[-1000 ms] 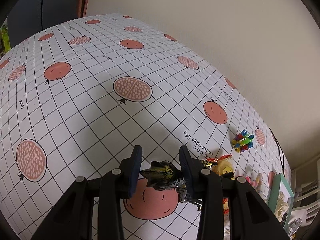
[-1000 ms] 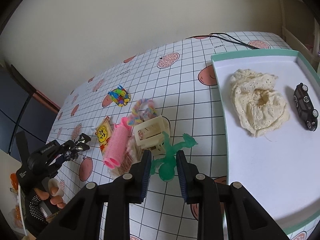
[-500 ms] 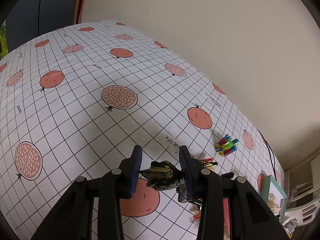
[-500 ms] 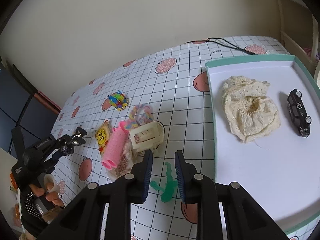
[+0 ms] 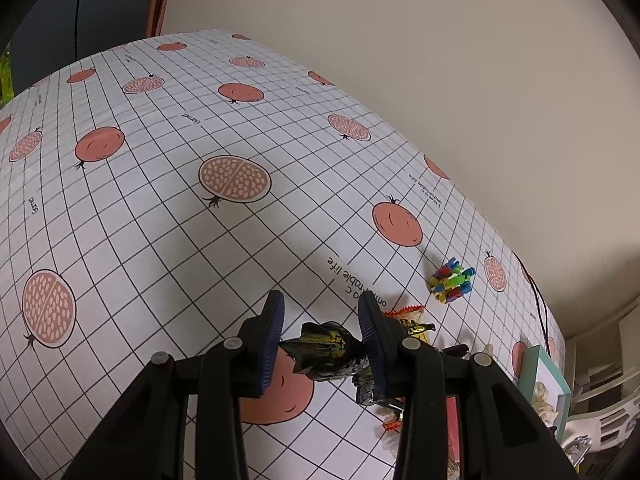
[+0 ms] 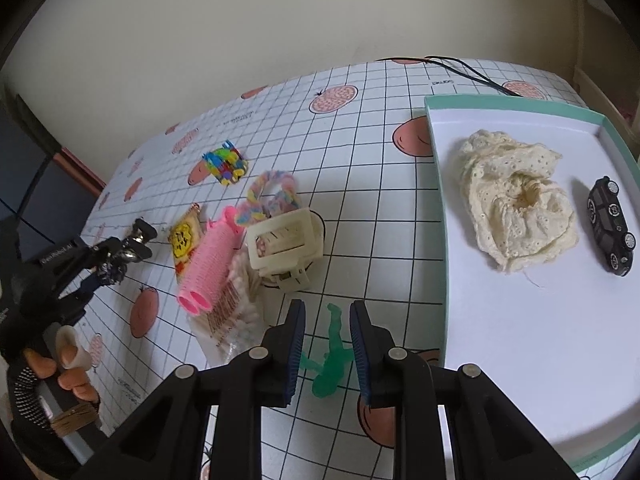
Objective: Organize objects
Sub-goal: 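Lift the silver robot and green toy off the table with both grippers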
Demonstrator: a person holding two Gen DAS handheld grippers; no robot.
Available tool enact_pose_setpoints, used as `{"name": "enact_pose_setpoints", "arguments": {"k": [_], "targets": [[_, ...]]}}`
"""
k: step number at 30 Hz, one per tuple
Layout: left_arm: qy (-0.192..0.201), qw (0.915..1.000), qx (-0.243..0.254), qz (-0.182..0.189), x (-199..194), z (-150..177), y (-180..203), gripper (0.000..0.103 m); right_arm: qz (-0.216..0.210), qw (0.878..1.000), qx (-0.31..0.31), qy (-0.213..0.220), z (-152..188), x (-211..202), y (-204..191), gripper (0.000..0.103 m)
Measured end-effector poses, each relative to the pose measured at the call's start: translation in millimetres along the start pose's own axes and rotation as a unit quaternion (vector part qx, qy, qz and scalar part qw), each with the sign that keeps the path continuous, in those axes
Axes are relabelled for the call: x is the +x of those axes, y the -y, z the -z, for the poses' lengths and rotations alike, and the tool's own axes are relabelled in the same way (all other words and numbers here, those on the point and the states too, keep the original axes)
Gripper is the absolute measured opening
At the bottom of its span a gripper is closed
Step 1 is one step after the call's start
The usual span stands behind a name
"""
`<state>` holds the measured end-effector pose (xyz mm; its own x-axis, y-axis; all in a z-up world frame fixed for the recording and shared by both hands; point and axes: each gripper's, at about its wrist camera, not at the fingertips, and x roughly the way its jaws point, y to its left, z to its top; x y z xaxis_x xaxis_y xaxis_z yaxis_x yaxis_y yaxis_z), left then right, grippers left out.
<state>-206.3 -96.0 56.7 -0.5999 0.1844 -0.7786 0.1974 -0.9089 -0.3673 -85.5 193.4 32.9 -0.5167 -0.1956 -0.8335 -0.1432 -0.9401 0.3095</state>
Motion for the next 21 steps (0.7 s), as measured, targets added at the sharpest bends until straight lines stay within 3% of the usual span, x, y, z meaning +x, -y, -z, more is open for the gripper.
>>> {"name": "enact_pose_setpoints", "arguments": {"k": [10,13,21], "targets": [[-0.009,1.0000,0.001,0.003,4.0,2.6,1.3,0.040,0.020,1.000,-0.005,-0.010,1.4,12.3,-5.1,0.024],[-0.011,0.9999,0.000,0.004,5.2,2.9,1.3,0.040,0.025,1.000,-0.010,-0.008,0.7,11.9,-5.7,0.009],[-0.010,0.9999,0.002,0.004,5.2,2.6,1.1,0.040,0.024,1.000,-0.004,-0.002,-0.4,7.3,-1.5,0.007]]}}
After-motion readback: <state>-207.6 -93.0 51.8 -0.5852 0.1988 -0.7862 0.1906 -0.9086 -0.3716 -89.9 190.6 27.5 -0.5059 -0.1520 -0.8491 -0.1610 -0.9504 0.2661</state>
